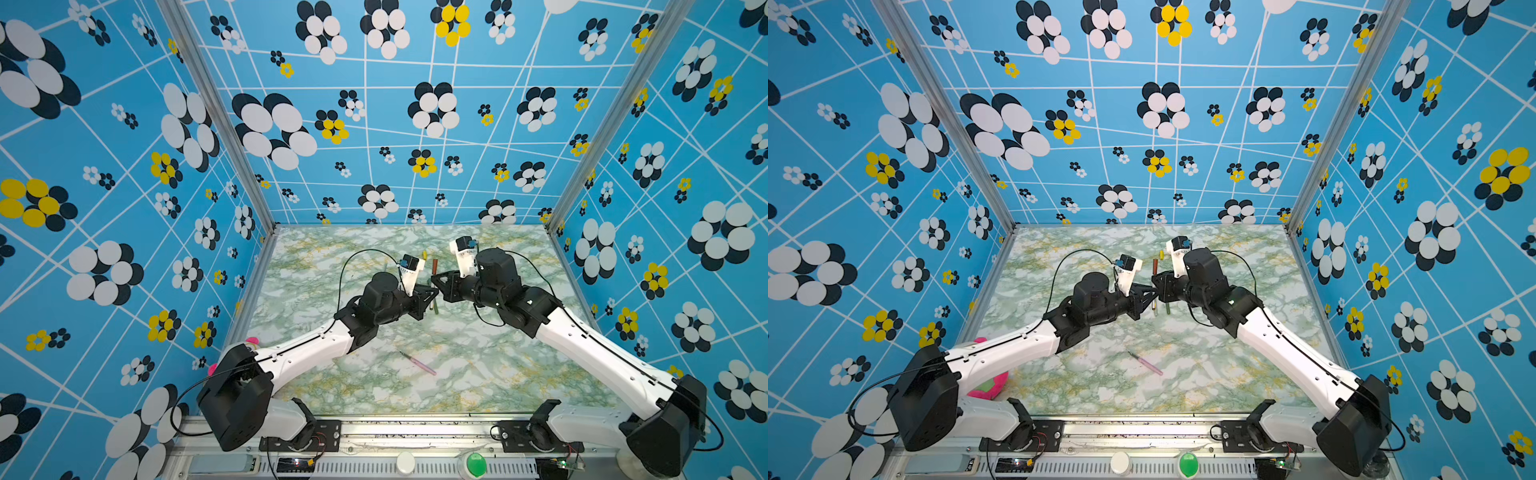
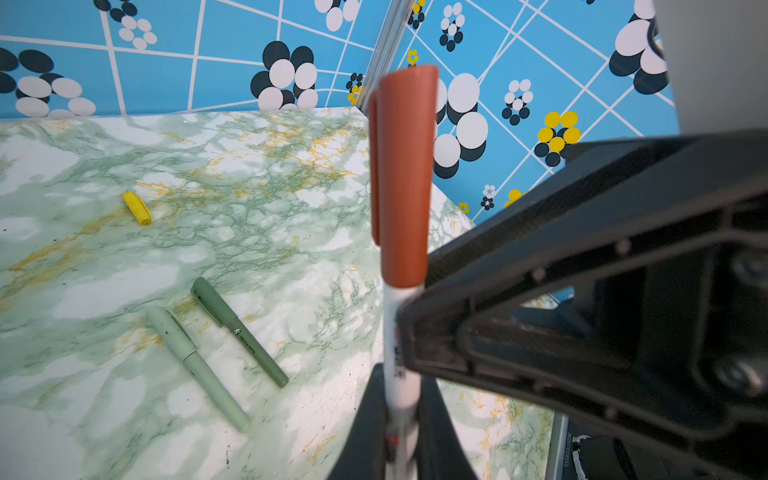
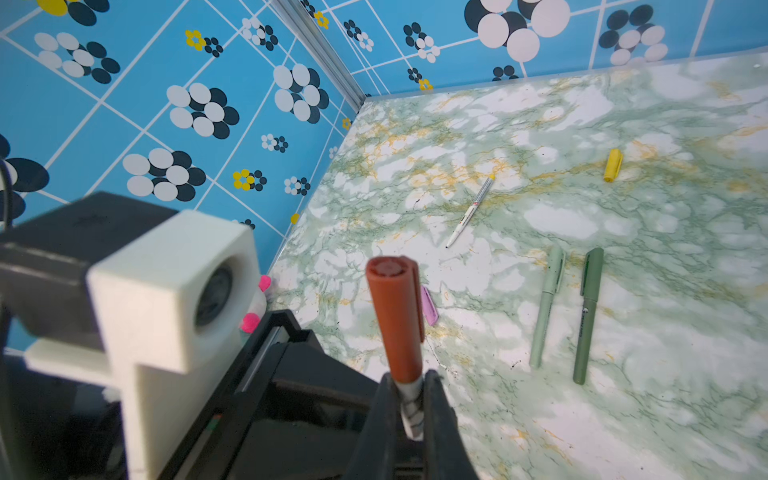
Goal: Insert the pens into the pen caps
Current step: 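Open the left gripper off the capped marker while the right gripper holds it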
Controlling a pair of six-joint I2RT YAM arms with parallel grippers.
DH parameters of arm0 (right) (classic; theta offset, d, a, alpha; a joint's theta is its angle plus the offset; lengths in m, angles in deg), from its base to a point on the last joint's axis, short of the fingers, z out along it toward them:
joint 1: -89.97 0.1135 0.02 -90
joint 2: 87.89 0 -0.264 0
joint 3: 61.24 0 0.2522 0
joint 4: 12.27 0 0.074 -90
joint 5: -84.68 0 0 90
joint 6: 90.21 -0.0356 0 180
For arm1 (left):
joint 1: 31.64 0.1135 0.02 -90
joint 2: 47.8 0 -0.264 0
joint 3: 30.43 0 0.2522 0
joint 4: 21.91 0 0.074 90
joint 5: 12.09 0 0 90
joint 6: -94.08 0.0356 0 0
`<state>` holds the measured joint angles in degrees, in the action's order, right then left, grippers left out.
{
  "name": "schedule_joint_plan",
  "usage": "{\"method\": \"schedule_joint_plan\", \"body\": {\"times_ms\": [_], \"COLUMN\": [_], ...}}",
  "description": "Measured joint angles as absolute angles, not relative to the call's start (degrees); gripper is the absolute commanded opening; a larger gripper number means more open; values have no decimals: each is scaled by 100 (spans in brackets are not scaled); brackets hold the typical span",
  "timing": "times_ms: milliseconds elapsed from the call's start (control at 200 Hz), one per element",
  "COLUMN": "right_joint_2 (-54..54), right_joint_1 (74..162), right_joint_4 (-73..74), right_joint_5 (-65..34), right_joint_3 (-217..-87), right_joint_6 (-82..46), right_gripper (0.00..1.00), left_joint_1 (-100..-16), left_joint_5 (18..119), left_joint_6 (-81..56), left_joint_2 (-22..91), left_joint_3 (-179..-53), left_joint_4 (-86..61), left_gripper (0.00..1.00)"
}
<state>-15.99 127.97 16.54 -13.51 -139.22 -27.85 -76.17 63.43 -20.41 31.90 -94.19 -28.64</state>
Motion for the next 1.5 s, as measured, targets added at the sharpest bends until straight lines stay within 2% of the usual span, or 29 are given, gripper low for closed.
{"method": "schedule_joint_plan", "body": {"times_ms": [130, 685, 1129, 1174, 1229, 1314, 1329, 1349, 1499], "right_joint_2": [-1571, -1549, -1551, -1549, -1538, -1481, -1466, -1440, -1237], "right_joint_1": [12793, 12784, 12797, 12813, 12821, 12784, 12760, 12727, 12424], "right_joint_4": [1578, 1468, 1457, 1481, 1569, 1763, 1796, 1855, 2316], "right_joint_5": [-1333, -1287, -1152, -1084, -1008, -813, -778, -732, -542], "right_joint_3": [-13920, -13789, -13734, -13752, -13807, -13929, -13944, -13977, -14239], "right_joint_6": [-2803, -2571, -2317, -2348, -2383, -2486, -2503, -2514, -2621], "right_gripper": [17, 20, 4, 4, 4, 4, 4, 4, 4], "left_joint_1": [-7615, -7628, -7631, -7628, -7628, -7631, -7631, -7637, -7646], "left_joint_5": [6363, 6293, 6245, 6229, 6210, 6157, 6135, 6131, 6122], "left_joint_6": [-2139, -2255, -2382, -2388, -2393, -2380, -2340, -2360, -2305], "left_joint_2": [3238, 3330, 3354, 3365, 3389, 3391, 3387, 3383, 3216], "left_joint_3": [-9483, -9629, -9717, -9736, -9762, -9765, -9765, -9765, -9625], "left_joint_4": [-2857, -2781, -2575, -2564, -2558, -2575, -2582, -2579, -2499], "left_gripper": [0, 0, 0, 11, 20, 41, 42, 49, 58]}}
